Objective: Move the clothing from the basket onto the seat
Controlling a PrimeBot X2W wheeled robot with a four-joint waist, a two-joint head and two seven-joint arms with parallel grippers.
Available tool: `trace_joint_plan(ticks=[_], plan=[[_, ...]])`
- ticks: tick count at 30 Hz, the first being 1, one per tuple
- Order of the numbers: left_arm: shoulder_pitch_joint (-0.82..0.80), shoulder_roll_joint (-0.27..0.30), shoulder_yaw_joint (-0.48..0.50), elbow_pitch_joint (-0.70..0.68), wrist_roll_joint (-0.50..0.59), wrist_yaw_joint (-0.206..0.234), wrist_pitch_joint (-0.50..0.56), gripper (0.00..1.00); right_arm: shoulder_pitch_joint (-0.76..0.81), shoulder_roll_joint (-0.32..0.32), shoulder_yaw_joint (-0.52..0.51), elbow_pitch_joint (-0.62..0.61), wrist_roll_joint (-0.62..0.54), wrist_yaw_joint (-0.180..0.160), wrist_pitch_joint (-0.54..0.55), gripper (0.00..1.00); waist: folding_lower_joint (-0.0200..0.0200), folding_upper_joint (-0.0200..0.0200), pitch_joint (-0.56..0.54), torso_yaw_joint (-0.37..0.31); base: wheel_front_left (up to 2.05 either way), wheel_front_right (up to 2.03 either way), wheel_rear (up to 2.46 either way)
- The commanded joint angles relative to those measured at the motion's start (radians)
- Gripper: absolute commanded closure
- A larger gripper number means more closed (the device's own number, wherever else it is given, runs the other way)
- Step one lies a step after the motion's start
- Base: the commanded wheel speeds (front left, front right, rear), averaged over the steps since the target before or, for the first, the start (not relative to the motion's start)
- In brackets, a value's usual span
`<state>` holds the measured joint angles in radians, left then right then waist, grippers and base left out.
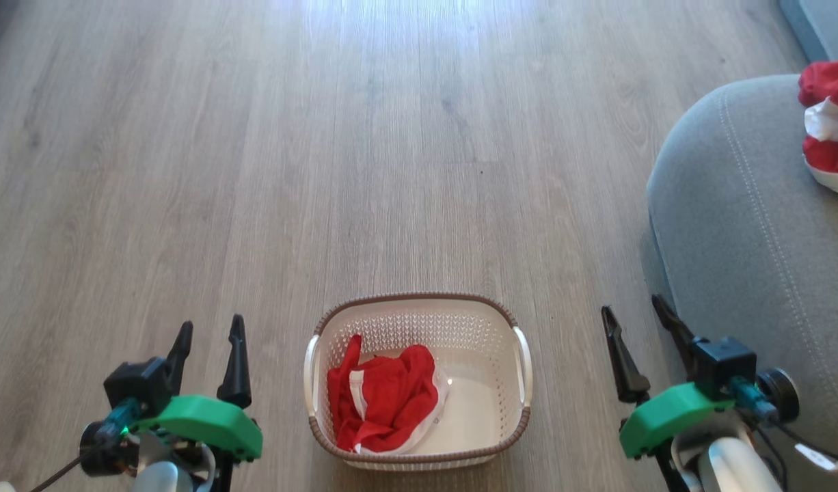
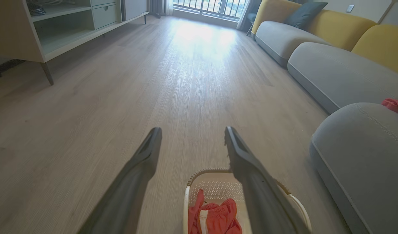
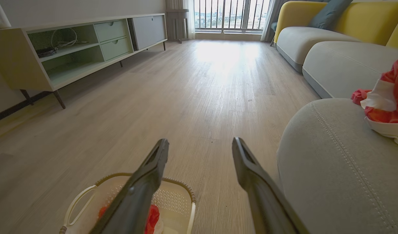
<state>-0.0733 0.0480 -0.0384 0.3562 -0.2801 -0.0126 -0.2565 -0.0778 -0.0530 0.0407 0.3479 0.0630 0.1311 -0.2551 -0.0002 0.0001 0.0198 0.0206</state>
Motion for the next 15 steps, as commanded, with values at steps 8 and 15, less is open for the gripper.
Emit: trace_joint_plan(ticks=[8, 15], plan=[[-0.01, 0.002, 0.028, -0.028, -0.02, 0.003, -0.005, 0.0, -0.005, 0.003, 0.024, -0.024, -0.002, 0.0, -0.007, 0.0, 0.0002, -0.0001, -0.004, 0.002, 0.0, 0.0, 0.0], [-0.015, 0.002, 0.014, -0.036, -0.028, 0.012, -0.005, 0.0, -0.013, 0.003, 0.02, -0.025, -0.008, 0.0, -0.007, 0.0, 0.0002, -0.0001, 0.002, 0.003, 0.0, 0.0, 0.0]])
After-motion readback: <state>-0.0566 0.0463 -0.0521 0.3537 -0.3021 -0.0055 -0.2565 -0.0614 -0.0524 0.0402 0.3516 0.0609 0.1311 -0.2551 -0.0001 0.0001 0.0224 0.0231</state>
